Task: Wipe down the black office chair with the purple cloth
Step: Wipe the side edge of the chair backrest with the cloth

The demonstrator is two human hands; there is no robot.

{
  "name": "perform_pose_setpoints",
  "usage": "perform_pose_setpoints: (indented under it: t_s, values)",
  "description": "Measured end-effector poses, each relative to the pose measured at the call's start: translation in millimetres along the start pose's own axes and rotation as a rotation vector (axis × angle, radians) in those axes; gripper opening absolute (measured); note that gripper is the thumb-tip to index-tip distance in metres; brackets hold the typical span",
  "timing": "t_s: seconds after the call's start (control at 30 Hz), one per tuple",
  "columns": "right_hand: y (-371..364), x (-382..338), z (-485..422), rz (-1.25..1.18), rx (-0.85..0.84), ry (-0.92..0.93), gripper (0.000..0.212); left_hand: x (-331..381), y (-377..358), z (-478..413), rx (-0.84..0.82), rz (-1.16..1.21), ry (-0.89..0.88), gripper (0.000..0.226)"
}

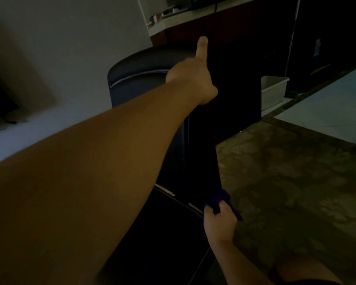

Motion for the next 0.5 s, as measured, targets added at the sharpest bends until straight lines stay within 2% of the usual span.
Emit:
perform_pose_setpoints:
  t_s: [0.07, 0.17, 0.27, 0.4, 0.5]
  values:
    - [-1, -9, 2, -0.026, 0.064, -0.008, 0.019, -1, 0, 0, 0.000, -0.003, -0.006, 0.113]
    - [3, -55, 14, -0.067, 0.176, 0.185, 0.021, -1, -2, 1, -0.001, 0.000, -0.012, 0.113]
    - [10, -98, 21, -0.187, 0.161, 0.282, 0.018, 0, -1, 2, 0.007, -0.005, -0.019, 0.113]
    - [23, -121, 13, -0.465, 0.105, 0.211, 0.012, 0, 0, 6, 0.017, -0.006, -0.028, 0.113]
    - [23, -113, 11, -0.370, 0.154, 0.339, 0.021, 1, 0, 7, 0.015, 0.003, -0.044, 0.113]
Point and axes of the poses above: each hand's wrist, its own z-axis away from the middle knuckle, its own y-axis out of the back of the hand, x = y × z, the point moved 3 cm from there along -z, towards the middle knuckle, and after that the axes turned 10 degrees about z, right-handed, at the moved point
